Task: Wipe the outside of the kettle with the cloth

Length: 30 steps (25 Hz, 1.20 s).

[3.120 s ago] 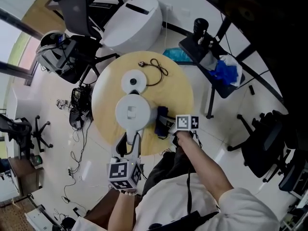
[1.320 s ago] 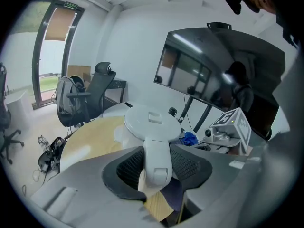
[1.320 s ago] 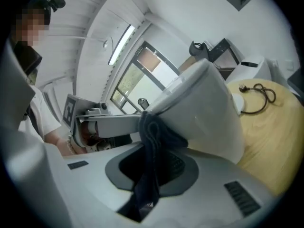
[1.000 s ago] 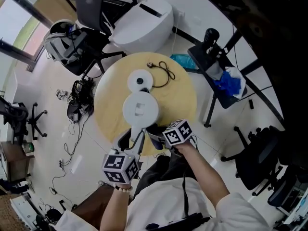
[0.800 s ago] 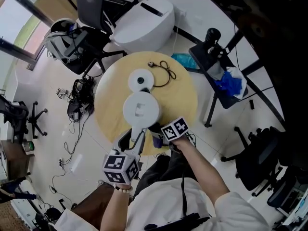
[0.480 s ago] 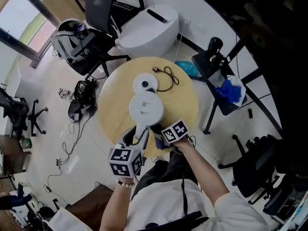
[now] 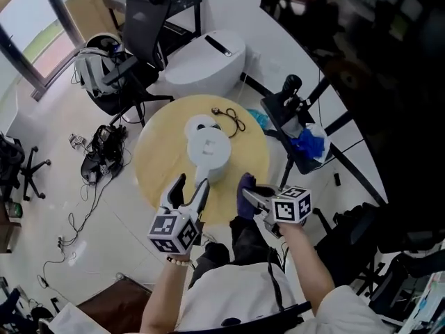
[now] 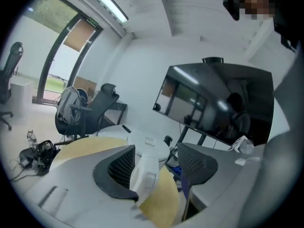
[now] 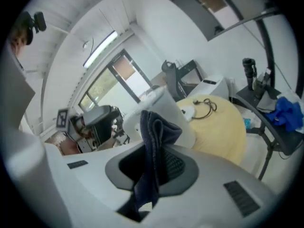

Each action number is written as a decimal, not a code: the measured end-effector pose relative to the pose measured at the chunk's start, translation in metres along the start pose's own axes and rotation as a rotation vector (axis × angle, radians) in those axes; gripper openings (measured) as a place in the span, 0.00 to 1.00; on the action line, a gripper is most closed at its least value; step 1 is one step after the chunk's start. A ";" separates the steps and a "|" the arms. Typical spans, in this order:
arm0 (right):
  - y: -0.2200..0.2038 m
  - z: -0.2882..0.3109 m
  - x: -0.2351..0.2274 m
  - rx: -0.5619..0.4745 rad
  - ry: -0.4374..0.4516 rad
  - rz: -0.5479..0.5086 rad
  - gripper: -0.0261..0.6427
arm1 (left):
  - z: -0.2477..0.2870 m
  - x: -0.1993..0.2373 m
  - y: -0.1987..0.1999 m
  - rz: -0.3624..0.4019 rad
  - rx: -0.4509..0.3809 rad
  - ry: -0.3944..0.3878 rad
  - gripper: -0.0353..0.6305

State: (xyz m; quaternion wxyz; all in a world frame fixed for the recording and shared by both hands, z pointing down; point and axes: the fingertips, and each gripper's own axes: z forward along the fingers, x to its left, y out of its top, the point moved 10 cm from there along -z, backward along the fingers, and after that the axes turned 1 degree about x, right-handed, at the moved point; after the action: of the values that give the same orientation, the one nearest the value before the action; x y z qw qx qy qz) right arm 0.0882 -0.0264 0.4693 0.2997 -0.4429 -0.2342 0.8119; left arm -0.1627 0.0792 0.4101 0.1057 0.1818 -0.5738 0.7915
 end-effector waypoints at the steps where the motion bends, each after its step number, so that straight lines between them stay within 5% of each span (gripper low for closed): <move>1: 0.003 -0.014 0.007 -0.050 -0.005 0.010 0.14 | -0.012 0.000 0.002 -0.012 -0.031 -0.005 0.48; 8: 0.007 -0.051 0.055 -0.192 0.077 0.008 0.14 | -0.082 -0.015 -0.014 -0.143 -0.102 0.066 0.06; 13: -0.013 -0.080 0.073 -0.153 0.184 -0.071 0.14 | -0.110 -0.066 -0.046 -0.143 -0.120 0.160 0.05; 17: -0.043 -0.146 0.065 -0.210 0.161 -0.198 0.14 | -0.130 -0.135 -0.080 -0.111 -0.125 0.230 0.05; 22: -0.080 -0.193 0.054 -0.217 0.184 -0.196 0.14 | -0.158 -0.200 -0.108 -0.067 -0.099 0.296 0.05; 30: -0.079 -0.221 0.079 -0.287 0.209 -0.267 0.14 | -0.179 -0.244 -0.127 -0.062 -0.130 0.328 0.05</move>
State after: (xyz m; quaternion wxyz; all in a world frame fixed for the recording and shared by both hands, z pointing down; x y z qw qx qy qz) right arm 0.2664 0.1101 0.3639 0.3613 -0.5279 -0.3716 0.6729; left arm 0.0781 0.2994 0.3716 0.2339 0.0607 -0.5930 0.7681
